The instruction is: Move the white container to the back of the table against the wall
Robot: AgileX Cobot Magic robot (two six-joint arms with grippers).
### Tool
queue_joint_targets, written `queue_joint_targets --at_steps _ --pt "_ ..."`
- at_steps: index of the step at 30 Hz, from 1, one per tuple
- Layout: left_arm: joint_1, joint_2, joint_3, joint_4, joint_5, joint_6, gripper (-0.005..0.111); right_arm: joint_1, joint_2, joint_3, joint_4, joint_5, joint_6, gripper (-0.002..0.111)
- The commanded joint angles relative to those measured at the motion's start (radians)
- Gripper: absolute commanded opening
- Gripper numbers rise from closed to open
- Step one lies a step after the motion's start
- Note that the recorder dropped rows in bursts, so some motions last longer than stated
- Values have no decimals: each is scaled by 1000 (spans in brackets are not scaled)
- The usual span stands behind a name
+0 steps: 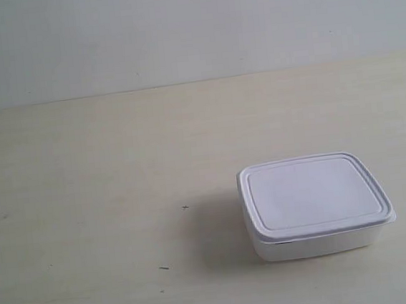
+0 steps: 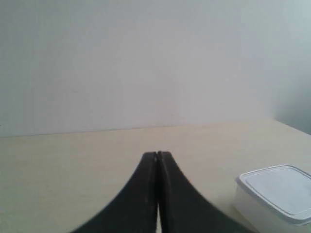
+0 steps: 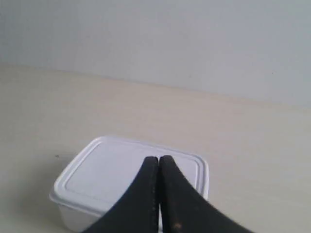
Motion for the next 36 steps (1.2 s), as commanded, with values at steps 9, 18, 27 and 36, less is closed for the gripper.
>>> queue_joint_targets --at_steps 9,18,27,36 --pt "2 3 3 -34 145 -23 0 0 -5 5 1 -294 179 0" --pt "2 3 3 -34 144 -89 0 0 -5 5 1 -294 289 0" --pt "2 15 -44 -34 10 -236 0 0 3 -27 90 -252 398 0" --pt "2 354 -241 -34 -6 -260 0 0 263 -287 90 2 400 0"
